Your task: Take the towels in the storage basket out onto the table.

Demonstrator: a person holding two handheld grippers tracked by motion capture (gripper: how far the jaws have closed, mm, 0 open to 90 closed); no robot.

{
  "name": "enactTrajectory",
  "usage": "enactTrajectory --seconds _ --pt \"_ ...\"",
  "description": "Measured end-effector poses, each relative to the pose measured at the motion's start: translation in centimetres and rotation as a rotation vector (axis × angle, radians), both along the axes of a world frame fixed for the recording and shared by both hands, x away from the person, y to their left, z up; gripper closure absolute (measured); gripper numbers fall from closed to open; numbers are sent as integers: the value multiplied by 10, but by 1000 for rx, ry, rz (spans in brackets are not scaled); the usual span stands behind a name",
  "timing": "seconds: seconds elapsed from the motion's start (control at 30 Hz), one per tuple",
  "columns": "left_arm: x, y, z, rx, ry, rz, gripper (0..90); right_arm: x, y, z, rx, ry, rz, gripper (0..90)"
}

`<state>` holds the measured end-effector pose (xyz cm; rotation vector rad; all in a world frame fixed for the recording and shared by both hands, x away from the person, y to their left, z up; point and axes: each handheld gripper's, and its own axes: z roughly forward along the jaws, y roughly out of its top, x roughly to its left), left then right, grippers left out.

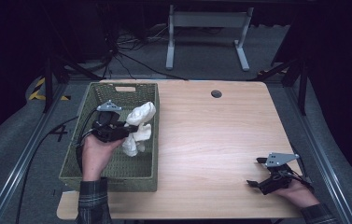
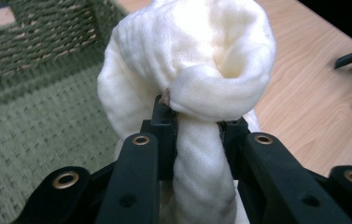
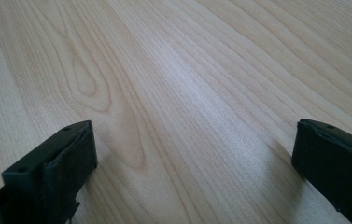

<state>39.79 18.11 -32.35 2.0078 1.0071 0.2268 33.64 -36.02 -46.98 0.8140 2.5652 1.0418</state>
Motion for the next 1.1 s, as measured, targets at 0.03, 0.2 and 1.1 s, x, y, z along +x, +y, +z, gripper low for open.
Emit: enactTrajectory --seconds 0.03,0.2,1.1 --pt "0 -1 3 -5 -2 -4 745 0 0 0 0 0 0 1" --pt "-2 -12 17 -34 -29 -53 746 0 0 0 0 1 -1 1" --pt "0 -87 57 -82 -96 -235 748 0 0 0 -1 0 -4 1"
